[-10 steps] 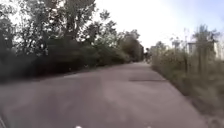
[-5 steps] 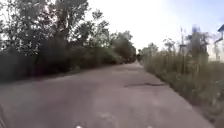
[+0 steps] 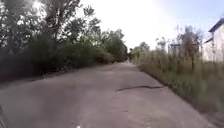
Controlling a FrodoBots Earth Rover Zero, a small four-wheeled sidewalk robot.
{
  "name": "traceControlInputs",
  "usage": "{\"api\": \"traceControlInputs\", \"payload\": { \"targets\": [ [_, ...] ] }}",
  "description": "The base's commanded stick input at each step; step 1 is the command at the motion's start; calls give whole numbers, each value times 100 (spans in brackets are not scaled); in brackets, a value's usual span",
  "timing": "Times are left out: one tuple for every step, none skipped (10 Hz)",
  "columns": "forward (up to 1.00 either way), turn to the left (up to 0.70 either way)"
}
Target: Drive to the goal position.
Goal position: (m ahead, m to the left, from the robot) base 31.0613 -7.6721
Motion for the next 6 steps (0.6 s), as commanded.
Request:
{"api": "traceControlInputs", "payload": {
  "targets": [
    [100, -18],
    [100, -15],
    [100, -10],
    [100, -5],
    [100, -3],
    [100, -3]
  ]
}}
